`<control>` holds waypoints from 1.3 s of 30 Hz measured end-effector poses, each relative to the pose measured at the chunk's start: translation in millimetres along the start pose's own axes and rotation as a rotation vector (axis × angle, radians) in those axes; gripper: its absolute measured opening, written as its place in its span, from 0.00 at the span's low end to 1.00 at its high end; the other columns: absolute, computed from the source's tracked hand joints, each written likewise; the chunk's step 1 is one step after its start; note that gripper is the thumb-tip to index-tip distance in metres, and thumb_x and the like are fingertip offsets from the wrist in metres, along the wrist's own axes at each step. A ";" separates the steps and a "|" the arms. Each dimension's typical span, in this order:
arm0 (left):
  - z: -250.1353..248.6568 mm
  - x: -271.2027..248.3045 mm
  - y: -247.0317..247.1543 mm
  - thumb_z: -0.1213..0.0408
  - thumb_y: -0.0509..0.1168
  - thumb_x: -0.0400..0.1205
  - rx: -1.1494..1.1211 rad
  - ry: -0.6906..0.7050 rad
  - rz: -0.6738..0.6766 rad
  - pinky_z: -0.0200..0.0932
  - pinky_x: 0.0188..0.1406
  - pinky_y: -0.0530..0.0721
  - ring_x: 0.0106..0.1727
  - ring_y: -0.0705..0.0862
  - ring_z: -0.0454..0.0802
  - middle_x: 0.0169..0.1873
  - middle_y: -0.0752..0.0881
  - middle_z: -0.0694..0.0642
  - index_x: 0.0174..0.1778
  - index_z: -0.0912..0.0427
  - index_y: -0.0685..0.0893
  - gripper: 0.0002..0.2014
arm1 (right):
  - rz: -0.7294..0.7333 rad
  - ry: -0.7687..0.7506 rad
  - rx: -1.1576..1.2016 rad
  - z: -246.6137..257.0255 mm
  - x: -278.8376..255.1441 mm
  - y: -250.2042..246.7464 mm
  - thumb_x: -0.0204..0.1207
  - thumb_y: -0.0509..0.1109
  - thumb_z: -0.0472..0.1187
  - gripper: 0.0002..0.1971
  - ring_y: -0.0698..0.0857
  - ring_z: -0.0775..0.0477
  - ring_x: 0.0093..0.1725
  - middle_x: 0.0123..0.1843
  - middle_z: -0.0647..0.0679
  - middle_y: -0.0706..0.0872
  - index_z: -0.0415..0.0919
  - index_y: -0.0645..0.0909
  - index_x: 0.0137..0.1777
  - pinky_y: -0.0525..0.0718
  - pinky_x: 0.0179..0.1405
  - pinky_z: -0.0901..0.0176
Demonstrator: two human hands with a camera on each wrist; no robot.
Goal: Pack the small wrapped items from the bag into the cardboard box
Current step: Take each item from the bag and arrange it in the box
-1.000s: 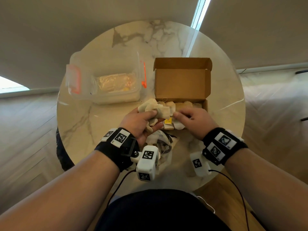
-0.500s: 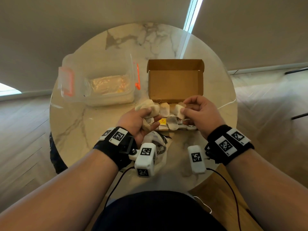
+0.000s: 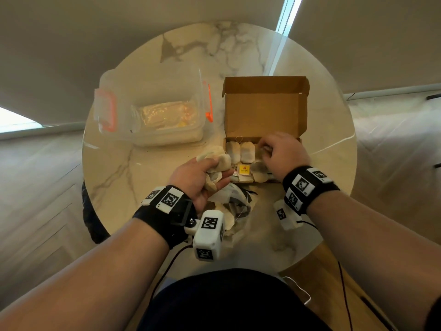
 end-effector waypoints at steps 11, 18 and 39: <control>-5.2 2.7 -10.3 0.69 0.67 0.89 -0.008 -0.015 0.007 0.51 0.41 0.96 0.51 0.96 0.64 0.50 0.94 0.69 0.66 0.66 0.82 0.10 | 0.084 0.353 0.002 -13.1 -4.8 3.6 0.82 0.71 0.55 0.06 0.86 0.43 0.45 0.43 0.51 0.87 0.54 0.80 0.51 0.89 0.47 0.47; -7.4 0.2 -9.1 0.70 0.67 0.89 0.005 -0.008 0.002 0.52 0.44 0.95 0.51 0.96 0.64 0.52 0.93 0.70 0.62 0.66 0.83 0.07 | 0.072 0.402 0.021 -9.6 8.5 11.6 0.80 0.71 0.45 0.03 0.86 0.44 0.45 0.45 0.53 0.88 0.55 0.84 0.50 0.78 0.37 0.57; 3.0 -7.3 19.5 0.71 0.69 0.88 0.062 0.041 0.102 0.51 0.49 0.94 0.54 0.95 0.60 0.54 0.95 0.64 0.66 0.63 0.85 0.11 | 0.117 0.203 0.444 5.5 -12.6 -25.4 0.86 0.67 0.60 0.15 0.85 0.55 0.43 0.44 0.54 0.90 0.51 0.90 0.52 0.80 0.44 0.58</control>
Point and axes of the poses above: each hand's wrist, its own x-axis towards the middle knuckle, its own y-axis out of the palm, z = x × y, the point moved 2 cm from there along x, towards the middle knuckle
